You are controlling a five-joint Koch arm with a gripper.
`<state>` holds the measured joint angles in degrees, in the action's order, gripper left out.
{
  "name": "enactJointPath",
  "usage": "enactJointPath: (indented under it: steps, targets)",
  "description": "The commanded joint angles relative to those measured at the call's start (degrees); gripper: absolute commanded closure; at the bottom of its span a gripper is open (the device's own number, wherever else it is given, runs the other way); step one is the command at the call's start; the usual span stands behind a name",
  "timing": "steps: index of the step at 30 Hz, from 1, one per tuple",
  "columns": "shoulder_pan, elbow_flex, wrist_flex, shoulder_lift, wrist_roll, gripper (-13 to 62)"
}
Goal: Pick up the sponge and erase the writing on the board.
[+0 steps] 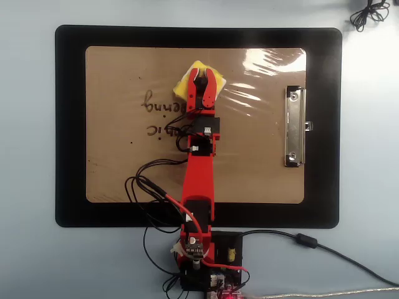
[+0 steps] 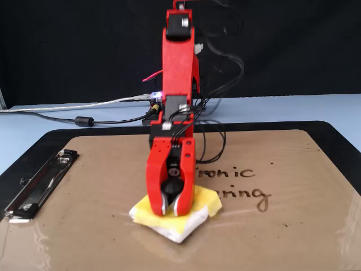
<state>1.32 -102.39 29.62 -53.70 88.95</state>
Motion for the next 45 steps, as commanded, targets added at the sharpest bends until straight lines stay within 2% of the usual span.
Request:
enactJointPath:
  steps: [1, 5, 7, 9, 13, 15, 17, 21, 23, 24, 25, 29, 31, 33, 37, 39, 41, 45]
  targets:
    - [1.14, -5.89, -0.88, -3.25, -1.32, 57.3]
    - [0.97, -36.21, -1.05, -29.18, -1.49, 57.3]
    - [0.88, -45.35, -1.49, -38.23, -1.49, 57.3]
    - [0.97, -40.52, -1.58, -33.66, -1.58, 57.3]
    - [1.67, -14.59, -1.49, -10.46, -2.46, 57.3]
    - [1.32, -5.80, -1.93, -4.83, -2.46, 57.3]
    - [0.62, -9.93, -2.37, -6.86, -2.37, 57.3]
    - [-7.21, -38.14, -1.67, -29.09, -0.26, 57.3]
    - [-7.73, -46.23, -2.02, -39.64, 2.20, 57.3]
    - [-7.73, -46.41, -2.46, -40.34, 2.72, 57.3]
    - [-7.82, -45.18, -2.29, -38.06, 2.72, 57.3]
    - [-7.82, -19.25, -1.58, -12.66, 2.72, 57.3]
    - [-7.91, -10.72, -1.85, -7.12, 2.55, 57.3]
    - [-8.09, -14.94, -2.11, -10.90, 2.46, 57.3]
    - [-10.90, -42.36, -2.29, -35.60, 2.46, 57.3]
    - [-12.13, -48.78, -2.46, -43.86, 2.72, 57.3]
    - [-12.39, -47.99, -3.25, -41.75, 2.55, 57.3]
    - [-12.22, -20.39, -2.72, -15.12, 2.46, 57.3]
